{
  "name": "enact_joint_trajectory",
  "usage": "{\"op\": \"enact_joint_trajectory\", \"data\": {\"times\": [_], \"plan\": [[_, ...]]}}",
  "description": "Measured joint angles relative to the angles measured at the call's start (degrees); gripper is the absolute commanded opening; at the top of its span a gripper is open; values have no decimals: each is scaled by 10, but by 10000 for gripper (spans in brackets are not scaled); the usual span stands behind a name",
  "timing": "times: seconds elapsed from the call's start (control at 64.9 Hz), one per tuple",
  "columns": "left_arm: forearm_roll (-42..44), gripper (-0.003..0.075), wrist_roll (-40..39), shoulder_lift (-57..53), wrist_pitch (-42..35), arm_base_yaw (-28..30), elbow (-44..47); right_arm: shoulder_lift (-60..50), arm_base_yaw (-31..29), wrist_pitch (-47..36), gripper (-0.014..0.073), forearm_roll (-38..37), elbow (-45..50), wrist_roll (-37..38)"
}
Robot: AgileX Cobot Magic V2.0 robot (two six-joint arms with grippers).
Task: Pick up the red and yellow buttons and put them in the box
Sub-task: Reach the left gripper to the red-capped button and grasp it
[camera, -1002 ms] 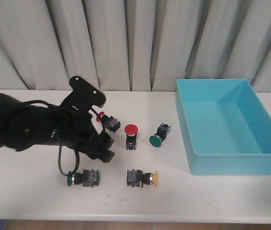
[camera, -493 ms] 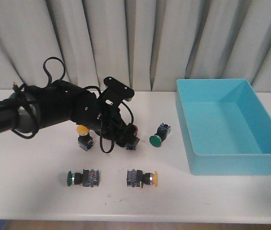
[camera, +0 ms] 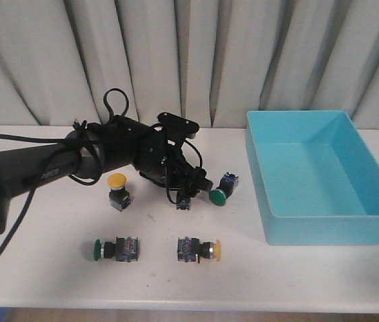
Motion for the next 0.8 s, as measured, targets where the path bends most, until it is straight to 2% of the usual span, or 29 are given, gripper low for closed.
{"op": "enact_joint_trajectory", "data": {"times": [0.293, 0.37, 0.632, 0.802], "plan": [[1, 553, -13, 53, -9, 0, -29, 0, 0, 0, 401, 0, 0, 0], [1, 517, -19, 59, -16, 0, -29, 0, 0, 0, 401, 0, 0, 0], [1, 324, -27, 61, -31, 0, -30, 0, 0, 0, 401, 0, 0, 0], [1, 238, -27, 61, -30, 0, -30, 0, 0, 0, 401, 0, 0, 0]]}}
